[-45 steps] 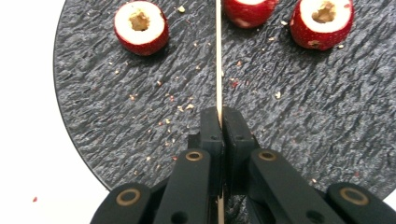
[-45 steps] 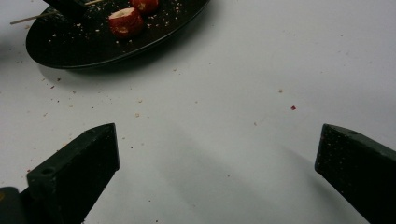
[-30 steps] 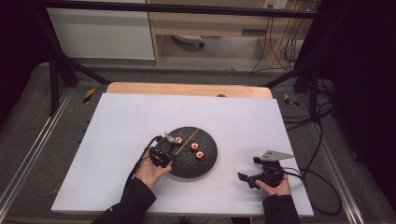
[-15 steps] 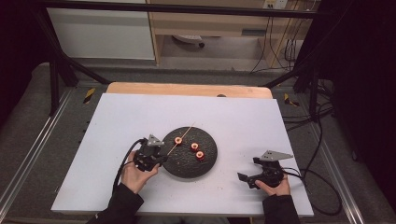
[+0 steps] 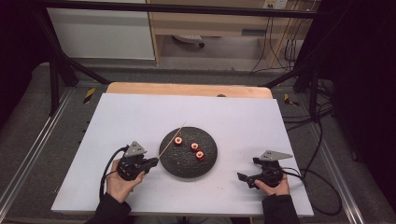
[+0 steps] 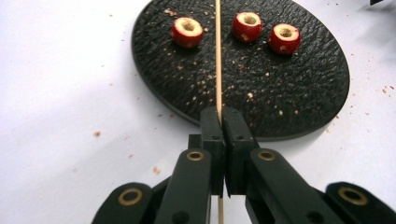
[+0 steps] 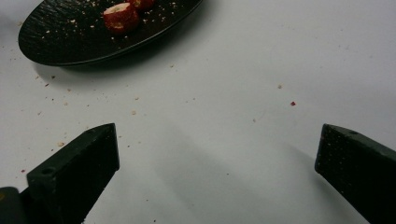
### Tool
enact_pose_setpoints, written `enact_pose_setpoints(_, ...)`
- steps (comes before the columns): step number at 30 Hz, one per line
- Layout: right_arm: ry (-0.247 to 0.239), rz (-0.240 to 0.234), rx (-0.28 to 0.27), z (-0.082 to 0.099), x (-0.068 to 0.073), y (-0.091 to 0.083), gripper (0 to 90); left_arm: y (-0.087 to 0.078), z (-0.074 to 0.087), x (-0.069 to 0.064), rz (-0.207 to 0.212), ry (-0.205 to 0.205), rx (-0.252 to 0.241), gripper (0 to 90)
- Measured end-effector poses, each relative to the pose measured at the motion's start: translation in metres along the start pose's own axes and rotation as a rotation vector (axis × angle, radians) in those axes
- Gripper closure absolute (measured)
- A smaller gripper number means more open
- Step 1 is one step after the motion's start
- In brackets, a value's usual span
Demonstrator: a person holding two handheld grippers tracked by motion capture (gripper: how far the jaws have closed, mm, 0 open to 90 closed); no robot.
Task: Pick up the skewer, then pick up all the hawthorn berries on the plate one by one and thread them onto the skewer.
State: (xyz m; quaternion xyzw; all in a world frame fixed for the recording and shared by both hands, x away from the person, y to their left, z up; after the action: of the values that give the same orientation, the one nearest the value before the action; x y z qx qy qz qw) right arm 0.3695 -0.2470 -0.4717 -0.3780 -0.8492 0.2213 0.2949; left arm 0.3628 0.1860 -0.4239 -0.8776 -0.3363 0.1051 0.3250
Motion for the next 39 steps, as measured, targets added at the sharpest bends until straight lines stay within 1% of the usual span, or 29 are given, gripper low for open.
enact_pose_setpoints(2, 0.005, 0.001, 0.0, 0.0, 0.0, 0.001, 0.7, -0.005, 0.005, 0.001, 0.005, -0.006, -0.022, 88.2)
enact_pose_setpoints(3, 0.002, 0.002, 0.004, 0.0, 0.0, 0.001, 0.7, -0.008, 0.009, 0.002, 0.001, -0.002, -0.03, 88.2)
enact_pose_setpoints(4, 0.002, 0.002, 0.004, 0.0, 0.0, 0.001, 0.7, -0.008, 0.009, 0.002, 0.001, -0.002, -0.03, 88.2)
enact_pose_setpoints(5, 0.005, 0.005, 0.006, 0.0, 0.001, 0.001, 0.7, -0.013, 0.013, 0.003, -0.001, -0.002, -0.045, 88.2)
enact_pose_setpoints(6, 0.005, 0.005, 0.006, 0.0, 0.001, 0.001, 0.7, -0.013, 0.013, 0.003, -0.001, -0.002, -0.045, 88.2)
enact_pose_setpoints(8, 0.008, 0.003, 0.004, 0.0, 0.001, 0.002, 0.7, -0.016, 0.017, 0.004, -0.002, -0.001, -0.06, 88.2)
enact_pose_setpoints(9, 0.006, 0.005, 0.001, 0.0, 0.001, 0.002, 0.7, -0.018, 0.02, 0.004, -0.003, 0.0, -0.076, 88.2)
enact_pose_setpoints(10, 0.004, 0.006, 0.002, 0.0, 0.001, 0.002, 0.7, -0.018, 0.02, 0.004, -0.003, 0.0, -0.076, 88.2)
enact_pose_setpoints(13, 0.001, 0.008, 0.005, -0.001, 0.003, 0.003, 0.7, -0.021, 0.027, 0.004, 0.006, -0.006, -0.1, 88.2)
enact_pose_setpoints(16, 0.0, 0.011, 0.008, -0.002, 0.005, 0.004, 0.7, -0.022, 0.029, 0.004, 0.004, 0.002, -0.111, 88.2)
enact_pose_setpoints(18, 0.001, 0.013, 0.01, -0.004, 0.008, 0.004, 0.7, -0.022, 0.031, 0.004, 0.009, -0.001, -0.118, 88.1)
enact_pose_setpoints(19, -0.004, 0.016, 0.007, -0.004, 0.008, 0.004, 0.7, -0.023, 0.032, 0.004, 0.01, -0.003, -0.124, 88.1)
enact_pose_setpoints(20, 0.001, 0.013, 0.003, -0.005, 0.009, 0.004, 0.6, -0.024, 0.034, 0.005, 0.014, -0.006, -0.127, 88.1)
enact_pose_setpoints(21, 0.002, 0.014, 0.001, -0.007, 0.01, 0.006, 0.7, -0.026, 0.036, 0.005, 0.017, -0.011, -0.142, 88.1)
enact_pose_setpoints(24, 0.002, 0.02, 0.009, -0.008, 0.012, 0.007, 0.6, -0.028, 0.038, 0.006, 0.019, -0.018, -0.151, 88.1)
enact_pose_setpoints(25, -0.007, 0.024, 0.009, -0.011, 0.014, 0.009, 0.6, -0.029, 0.039, 0.007, 0.03, -0.026, -0.162, 88.1)
enact_pose_setpoints(26, -0.007, 0.024, 0.009, -0.011, 0.014, 0.009, 0.6, -0.029, 0.039, 0.007, 0.03, -0.026, -0.162, 88.1)
enact_pose_setpoints(27, -0.004, 0.02, 0.011, -0.014, 0.018, 0.01, 0.6, -0.03, 0.04, 0.007, 0.033, -0.028, -0.177, 88.1)
enact_pose_setpoints(28, -0.004, 0.02, 0.011, -0.014, 0.018, 0.01, 0.6, -0.03, 0.04, 0.007, 0.033, -0.028, -0.177, 88.1)
enact_pose_setpoints(29, -0.007, 0.024, 0.013, -0.017, 0.022, 0.012, 0.6, -0.03, 0.041, 0.008, 0.041, -0.03, -0.179, 88.2)
enact_pose_setpoints(30, -0.007, 0.024, 0.013, -0.017, 0.022, 0.012, 0.6, -0.03, 0.041, 0.008, 0.041, -0.03, -0.179, 88.2)
enact_pose_setpoints(31, -0.014, 0.025, 0.012, -0.021, 0.027, 0.014, 0.6, -0.029, 0.041, 0.008, 0.042, -0.028, -0.18, 88.2)
enact_pose_setpoints(32, -0.014, 0.025, 0.012, -0.021, 0.027, 0.014, 0.6, -0.029, 0.041, 0.008, 0.042, -0.028, -0.18, 88.2)
enact_pose_setpoints(34, -0.029, 0.026, 0.008, -0.026, 0.031, 0.015, 0.6, -0.029, 0.041, 0.008, 0.038, -0.026, -0.183, 88.2)
enact_pose_setpoints(35, -0.034, 0.024, 0.008, -0.032, 0.037, 0.015, 0.6, -0.029, 0.041, 0.007, 0.035, -0.025, -0.184, 88.2)
enact_pose_setpoints(36, -0.034, 0.024, 0.008, -0.032, 0.037, 0.015, 0.6, -0.029, 0.041, 0.007, 0.035, -0.025, -0.184, 88.2)
enact_pose_setpoints(37, -0.03, 0.029, 0.005, -0.037, 0.042, 0.016, 0.7, -0.03, 0.041, 0.007, 0.032, -0.023, -0.184, 88.2)
enact_pose_setpoints(38, -0.03, 0.029, 0.005, -0.037, 0.042, 0.016, 0.7, -0.03, 0.041, 0.007, 0.032, -0.023, -0.184, 88.2)
enact_pose_setpoints(39, -0.03, 0.037, 0.007, -0.043, 0.047, 0.018, 0.7, -0.03, 0.041, 0.007, 0.03, -0.021, -0.189, 88.2)
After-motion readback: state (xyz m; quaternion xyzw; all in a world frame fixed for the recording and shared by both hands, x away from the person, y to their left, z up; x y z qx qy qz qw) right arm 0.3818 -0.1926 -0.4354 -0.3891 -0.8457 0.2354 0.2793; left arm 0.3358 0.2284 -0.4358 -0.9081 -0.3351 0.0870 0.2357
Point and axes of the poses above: each handheld gripper's, and its own axes: y roughly forward along the jaws, z roughly out of its underside, x roughly to its left, the point moved 2 cm from there along y, roughly forward along the jaws, and after that the axes turned 11 degrees about y, right-handed, at the moved point
